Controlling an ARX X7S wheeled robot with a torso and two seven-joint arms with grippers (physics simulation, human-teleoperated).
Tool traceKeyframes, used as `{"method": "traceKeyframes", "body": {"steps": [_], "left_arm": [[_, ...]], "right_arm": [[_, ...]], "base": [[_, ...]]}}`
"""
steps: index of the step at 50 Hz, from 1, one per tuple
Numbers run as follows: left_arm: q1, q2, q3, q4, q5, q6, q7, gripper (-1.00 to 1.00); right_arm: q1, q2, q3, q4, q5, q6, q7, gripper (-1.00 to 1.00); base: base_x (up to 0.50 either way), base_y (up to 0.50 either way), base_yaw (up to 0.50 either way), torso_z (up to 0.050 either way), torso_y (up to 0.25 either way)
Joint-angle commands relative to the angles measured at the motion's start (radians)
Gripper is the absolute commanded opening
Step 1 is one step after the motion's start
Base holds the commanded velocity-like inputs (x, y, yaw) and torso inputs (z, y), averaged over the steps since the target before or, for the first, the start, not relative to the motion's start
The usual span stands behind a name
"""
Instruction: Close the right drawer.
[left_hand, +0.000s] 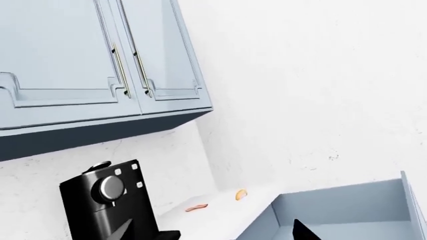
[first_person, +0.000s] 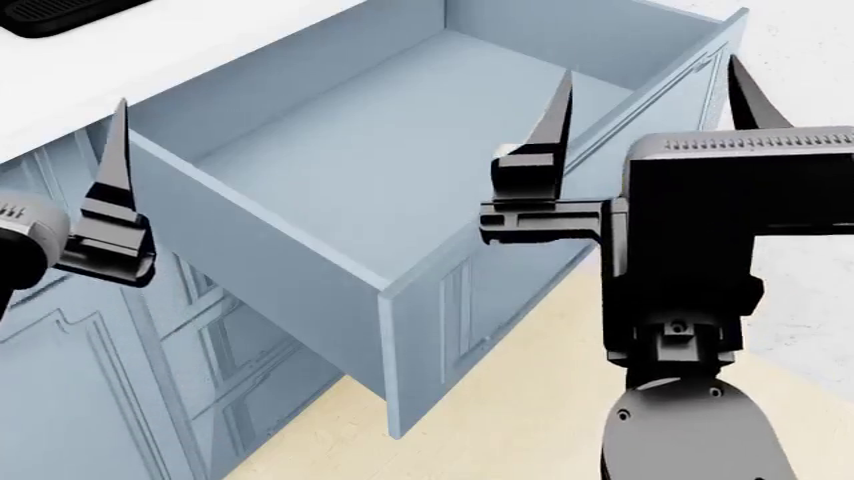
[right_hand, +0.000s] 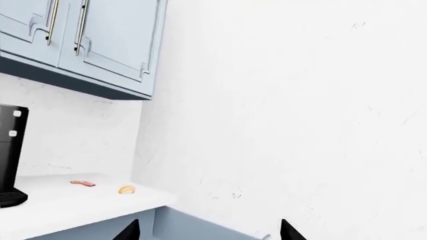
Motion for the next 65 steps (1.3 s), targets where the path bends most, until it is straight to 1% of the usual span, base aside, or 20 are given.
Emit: {"method": "traceKeyframes", "body": {"steps": [1,8,16,19,27,36,44,51,58,65], "left_arm": [[-0.129,0.0,0.01,-0.018,-0.002,-0.058,0.018,1.0],[-0.175,-0.013,0.023,0.004,-0.003,-0.106,0.029,1.0],[-0.239,-0.03,-0.019,-0.001,-0.009,-0.151,0.025,1.0],[-0.265,-0.051,-0.025,-0.024,-0.004,-0.153,0.036,1.0],[-0.279,-0.093,-0.05,0.01,-0.006,-0.184,0.044,1.0],[-0.277,-0.109,-0.062,0.014,-0.004,-0.184,0.042,1.0],[-0.28,-0.117,-0.073,0.023,-0.007,-0.194,0.04,1.0],[-0.277,-0.115,-0.066,0.019,-0.005,-0.188,0.04,1.0],[-0.274,-0.117,-0.064,0.008,-0.004,-0.177,0.041,1.0],[-0.252,-0.117,-0.068,-0.006,-0.002,-0.155,0.036,1.0]], "right_arm": [[0.1,0.006,0.002,0.04,-0.007,0.031,0.002,1.0],[0.141,0.017,0.013,0.022,0.0,0.066,0.004,1.0],[0.159,0.031,0.023,0.003,0.006,0.082,0.002,1.0],[0.166,0.042,0.027,-0.008,0.008,0.093,0.0,1.0],[0.147,0.052,0.031,-0.029,0.012,0.098,0.002,1.0],[0.142,0.06,0.039,-0.025,0.012,0.096,0.006,1.0],[0.151,0.064,0.051,0.013,0.005,0.077,0.012,1.0],[0.199,0.058,0.044,0.122,-0.015,0.036,0.012,1.0],[0.244,0.061,0.033,0.184,-0.034,0.02,0.013,1.0],[0.242,0.063,0.03,0.244,-0.06,-0.004,0.035,1.0]], "base": [[0.0,0.0,0.0,0.0,0.0],[0.0,0.0,0.0,0.0,0.0],[0.0,0.0,0.0,0.0,0.0],[0.0,0.0,0.0,0.0,0.0],[0.0,0.0,0.0,0.0,0.0],[0.0,0.0,0.0,0.0,0.0],[0.0,0.0,0.0,0.0,0.0],[0.0,0.0,0.0,0.0,0.0],[0.0,0.0,0.0,0.0,0.0],[0.0,0.0,0.0,0.0,0.0]]}}
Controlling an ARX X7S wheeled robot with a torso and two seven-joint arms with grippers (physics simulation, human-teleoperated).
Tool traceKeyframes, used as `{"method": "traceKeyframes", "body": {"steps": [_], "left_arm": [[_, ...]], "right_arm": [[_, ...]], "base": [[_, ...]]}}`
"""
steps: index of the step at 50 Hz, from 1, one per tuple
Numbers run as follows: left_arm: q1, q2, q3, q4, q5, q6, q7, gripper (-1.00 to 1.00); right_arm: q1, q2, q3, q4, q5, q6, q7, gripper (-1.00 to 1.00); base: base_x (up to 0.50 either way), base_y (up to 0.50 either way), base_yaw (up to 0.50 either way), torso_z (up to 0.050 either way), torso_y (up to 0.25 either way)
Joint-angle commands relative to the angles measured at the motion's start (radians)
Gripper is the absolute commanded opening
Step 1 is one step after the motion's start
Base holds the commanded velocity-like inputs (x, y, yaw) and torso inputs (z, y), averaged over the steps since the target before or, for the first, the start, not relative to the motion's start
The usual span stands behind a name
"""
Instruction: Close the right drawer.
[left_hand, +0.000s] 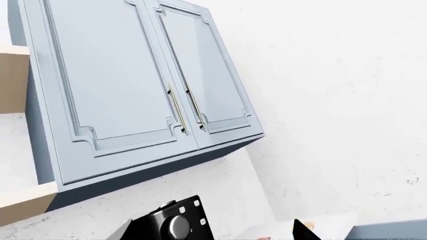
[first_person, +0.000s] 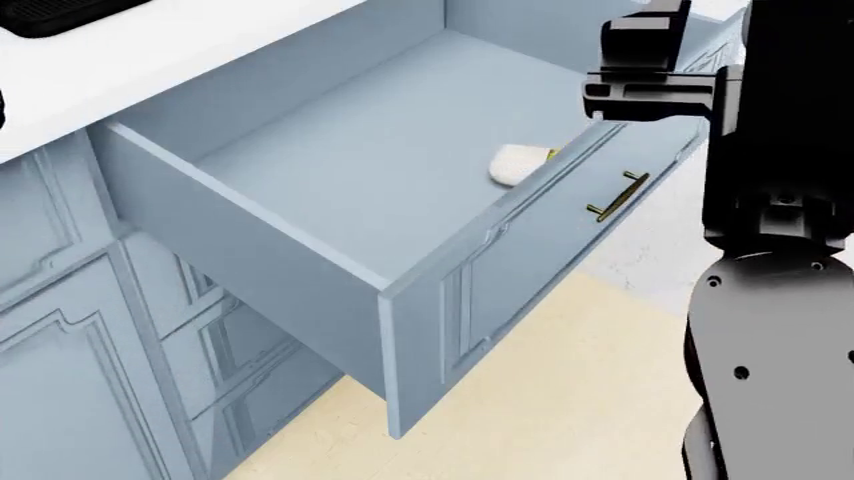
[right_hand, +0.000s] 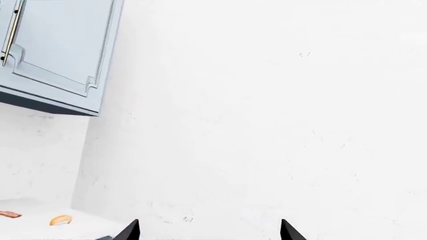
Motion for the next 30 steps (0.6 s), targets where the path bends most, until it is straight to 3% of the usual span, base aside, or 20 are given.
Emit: {"method": "traceKeyframes", "body": {"steps": [1,11,30], "left_arm": [[0.018,-0.003,-0.004,-0.014,0.002,0.019,-0.004,1.0],[0.024,-0.009,-0.007,-0.006,-0.004,0.011,-0.002,1.0],[0.028,-0.011,-0.003,-0.002,-0.005,0.01,-0.005,1.0]], "right_arm": [[0.025,0.003,-0.009,0.095,-0.033,-0.031,0.019,1.0],[0.013,0.003,-0.008,0.083,-0.005,-0.016,-0.003,1.0],[-0.004,0.002,-0.012,0.092,-0.001,-0.046,-0.004,1.0]], "base": [[0.0,0.0,0.0,0.0,0.0],[0.05,-0.06,0.0,0.0,0.0],[0.29,-0.38,0.0,0.0,0.0]]}}
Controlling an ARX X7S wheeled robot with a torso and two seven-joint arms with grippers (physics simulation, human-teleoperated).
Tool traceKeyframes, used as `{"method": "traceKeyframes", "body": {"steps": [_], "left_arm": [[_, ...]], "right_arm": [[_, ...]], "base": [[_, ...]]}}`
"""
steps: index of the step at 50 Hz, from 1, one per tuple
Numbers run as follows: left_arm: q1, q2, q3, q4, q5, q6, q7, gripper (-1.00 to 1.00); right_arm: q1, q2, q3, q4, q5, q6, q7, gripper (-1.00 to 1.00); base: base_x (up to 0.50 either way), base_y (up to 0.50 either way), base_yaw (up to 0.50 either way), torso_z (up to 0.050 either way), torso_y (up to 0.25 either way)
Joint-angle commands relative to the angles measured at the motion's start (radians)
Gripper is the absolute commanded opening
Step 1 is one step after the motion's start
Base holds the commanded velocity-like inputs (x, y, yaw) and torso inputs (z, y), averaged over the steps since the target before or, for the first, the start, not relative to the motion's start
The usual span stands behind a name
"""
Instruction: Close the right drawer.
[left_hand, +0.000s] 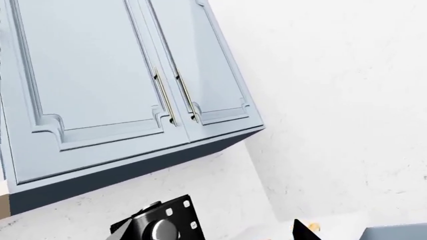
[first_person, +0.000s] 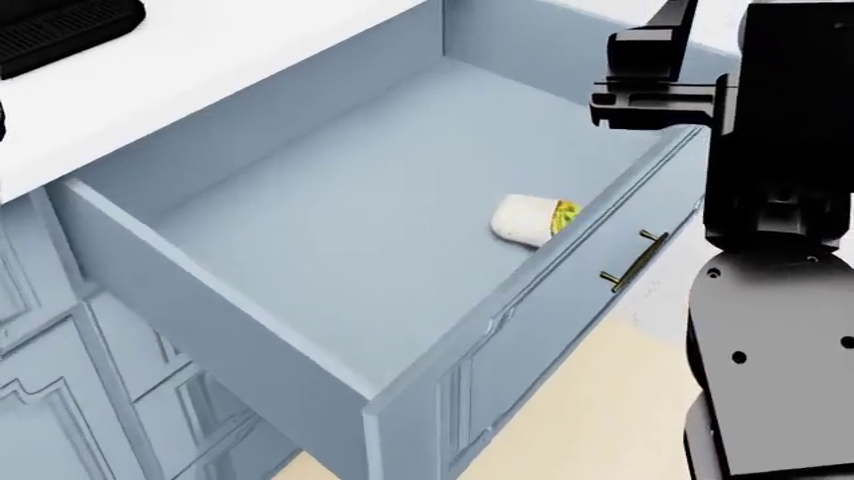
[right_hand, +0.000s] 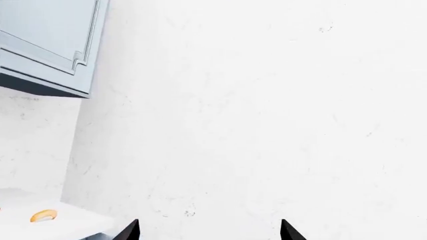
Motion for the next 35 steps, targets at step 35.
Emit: {"method": "traceKeyframes", "body": {"steps": [35], "left_arm": [[0.023,-0.004,0.004,0.005,-0.003,0.014,-0.01,1.0]], "right_arm": [[-0.027,0.001,-0.006,0.008,0.009,-0.024,0.008,1.0]], "base": [[0.31,-0.4,0.0,0.0,0.001]]}}
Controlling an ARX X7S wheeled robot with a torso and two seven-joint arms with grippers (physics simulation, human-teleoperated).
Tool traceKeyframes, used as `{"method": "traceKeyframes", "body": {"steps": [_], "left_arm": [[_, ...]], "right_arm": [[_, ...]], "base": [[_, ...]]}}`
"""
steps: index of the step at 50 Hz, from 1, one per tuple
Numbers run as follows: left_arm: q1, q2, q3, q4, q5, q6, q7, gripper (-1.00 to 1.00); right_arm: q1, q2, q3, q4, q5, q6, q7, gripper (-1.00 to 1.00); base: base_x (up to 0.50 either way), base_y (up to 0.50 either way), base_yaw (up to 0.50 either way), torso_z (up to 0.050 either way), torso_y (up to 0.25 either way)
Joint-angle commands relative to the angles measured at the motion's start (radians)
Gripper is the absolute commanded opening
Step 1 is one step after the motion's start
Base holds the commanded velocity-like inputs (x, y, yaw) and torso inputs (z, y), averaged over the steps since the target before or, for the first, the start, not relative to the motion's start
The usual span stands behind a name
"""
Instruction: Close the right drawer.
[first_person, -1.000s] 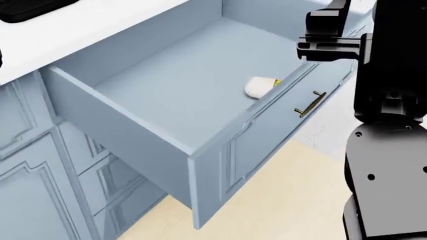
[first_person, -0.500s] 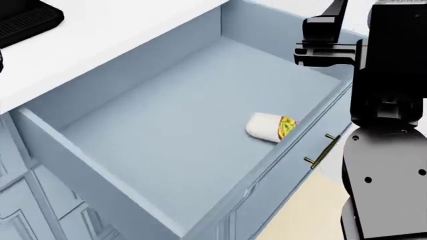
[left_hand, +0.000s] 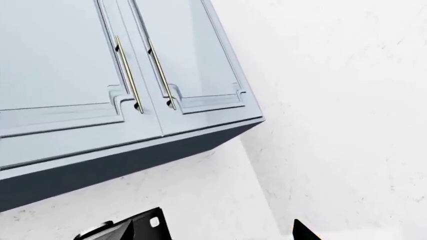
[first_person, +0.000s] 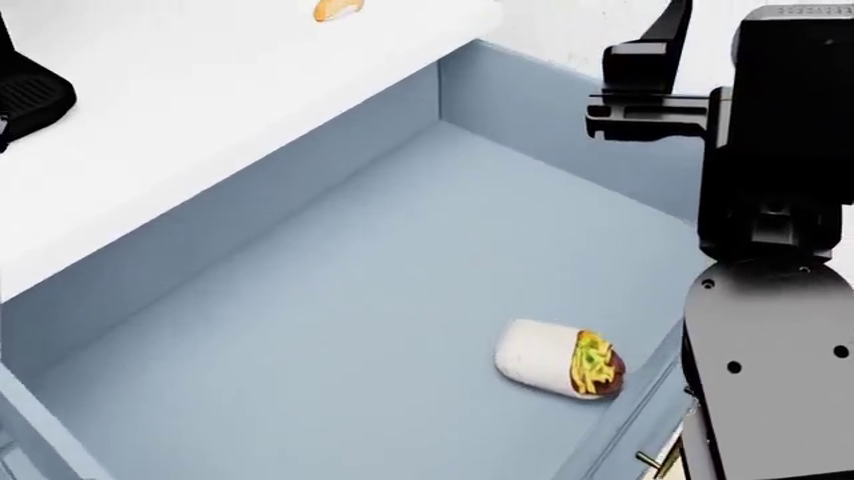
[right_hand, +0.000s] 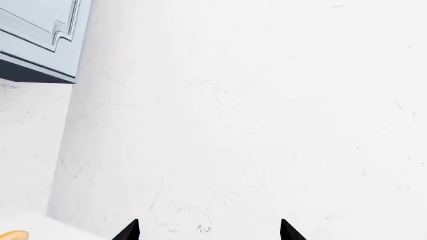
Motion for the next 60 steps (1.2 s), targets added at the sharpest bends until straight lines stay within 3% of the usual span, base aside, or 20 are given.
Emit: {"method": "traceKeyframes", "body": {"steps": [1,34,60], "left_arm": [[0.01,-0.001,-0.001,0.003,-0.002,0.003,-0.003,1.0],[0.026,-0.014,-0.019,0.021,-0.013,0.0,-0.007,1.0],[0.027,-0.01,-0.007,-0.003,-0.007,0.033,-0.008,1.0]], "right_arm": [[-0.008,0.0,-0.003,0.005,0.0,-0.009,0.002,1.0],[-0.001,0.018,-0.037,-0.023,-0.025,-0.018,0.009,1.0],[-0.066,0.087,0.091,-0.051,-0.013,-0.005,0.054,1.0]], "base": [[0.31,-0.4,0.0,0.0,0.0],[0.05,-0.06,0.0,0.0,0.001],[0.0,0.0,0.0,0.0,0.0]]}}
